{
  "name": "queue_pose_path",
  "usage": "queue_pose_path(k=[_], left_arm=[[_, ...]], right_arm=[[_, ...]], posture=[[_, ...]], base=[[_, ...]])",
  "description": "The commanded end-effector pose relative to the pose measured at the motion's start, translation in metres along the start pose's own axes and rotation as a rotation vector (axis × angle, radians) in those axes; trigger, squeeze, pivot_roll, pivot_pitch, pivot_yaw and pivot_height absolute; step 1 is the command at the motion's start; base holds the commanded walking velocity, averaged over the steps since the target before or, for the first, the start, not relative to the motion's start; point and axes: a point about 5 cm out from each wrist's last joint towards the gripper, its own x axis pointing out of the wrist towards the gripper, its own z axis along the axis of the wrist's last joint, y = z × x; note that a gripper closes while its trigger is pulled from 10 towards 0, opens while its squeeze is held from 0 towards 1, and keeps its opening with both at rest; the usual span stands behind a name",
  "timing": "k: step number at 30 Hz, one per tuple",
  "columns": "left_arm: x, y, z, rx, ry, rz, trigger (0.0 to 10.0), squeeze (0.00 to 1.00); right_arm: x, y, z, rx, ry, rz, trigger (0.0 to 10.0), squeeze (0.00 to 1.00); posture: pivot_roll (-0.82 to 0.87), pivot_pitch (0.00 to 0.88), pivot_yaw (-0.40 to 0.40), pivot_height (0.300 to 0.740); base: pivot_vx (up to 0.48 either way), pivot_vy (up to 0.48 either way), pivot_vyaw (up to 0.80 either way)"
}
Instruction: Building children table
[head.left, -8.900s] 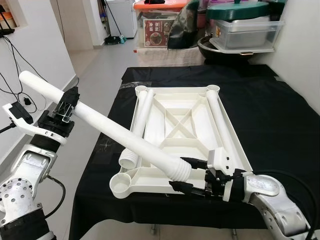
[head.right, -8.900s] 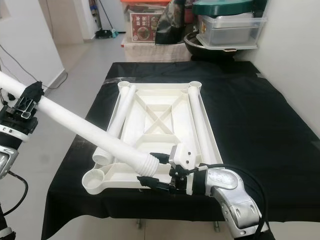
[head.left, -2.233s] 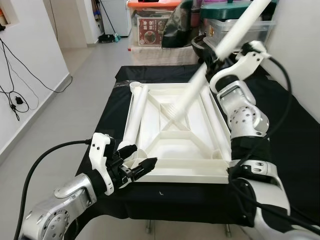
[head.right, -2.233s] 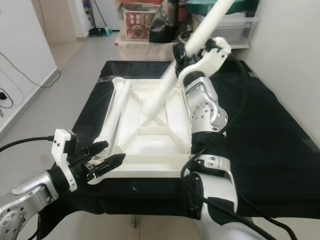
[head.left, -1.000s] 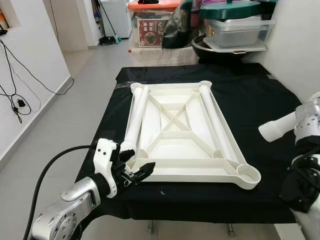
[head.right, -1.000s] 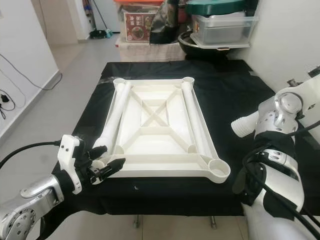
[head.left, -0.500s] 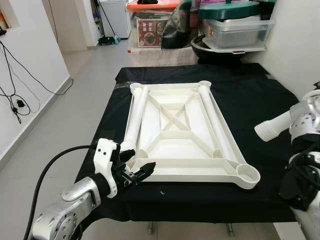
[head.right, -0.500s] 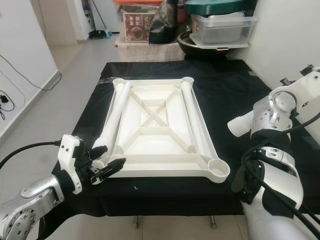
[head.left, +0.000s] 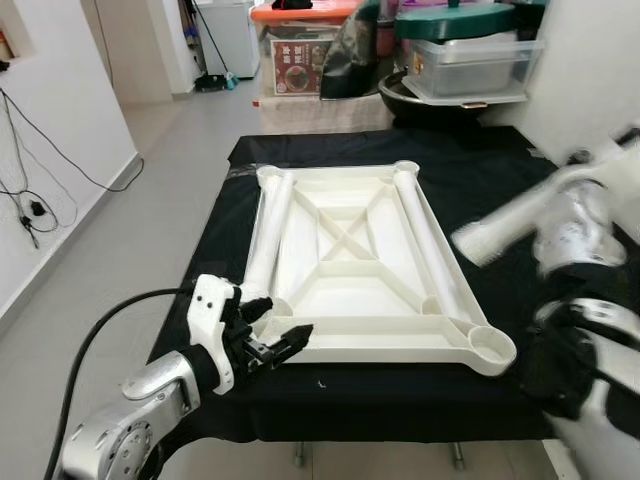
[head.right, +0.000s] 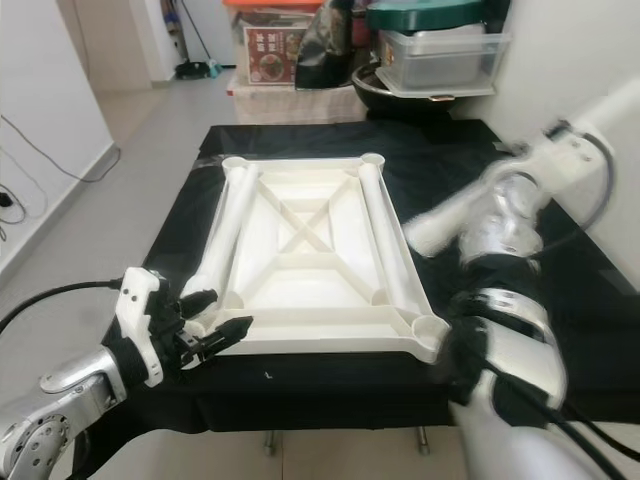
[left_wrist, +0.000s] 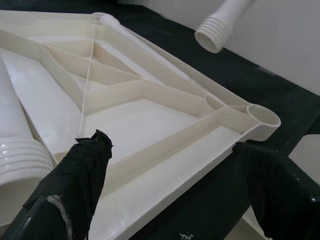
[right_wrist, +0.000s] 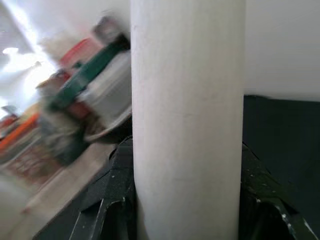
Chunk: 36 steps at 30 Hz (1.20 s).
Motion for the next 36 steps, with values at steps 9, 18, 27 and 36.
queue_pose_path(k=[9,18,27,36], left_arm=[[-0.005,0.009,0.015,0.074,0.008,-0.029,10.0,0.0],[-0.008,0.002,0.003,0.041,0.02,-0.02,10.0,0.0],[-0.007,0.0,-0.005,0.031,0.047,-0.048,10.0,0.0],[-0.007,-0.003,-0.002,0.009,0.041,-0.09,10.0,0.0]], right_arm=[[-0.086,0.125,-0.001,0.534,0.135,0.976,0.0,0.0],[-0.111,0.109,0.053,0.81,-0.007,1.391,0.0,0.0],[-0.168,0.089,0.043,0.708,0.086,1.929,0.0,0.0],[-0.176,0.081,0.039,0.688,0.157,2.009,0.0,0.0]], posture=[[0.07,0.0,0.007,0.74],[0.07,0.0,0.002,0.74],[0.07,0.0,0.003,0.74],[0.07,0.0,0.004,0.74]], base=[[0.0,0.0,0.0],[0.0,0.0,0.0],[0.0,0.0,0.0],[0.0,0.0,0.0]])
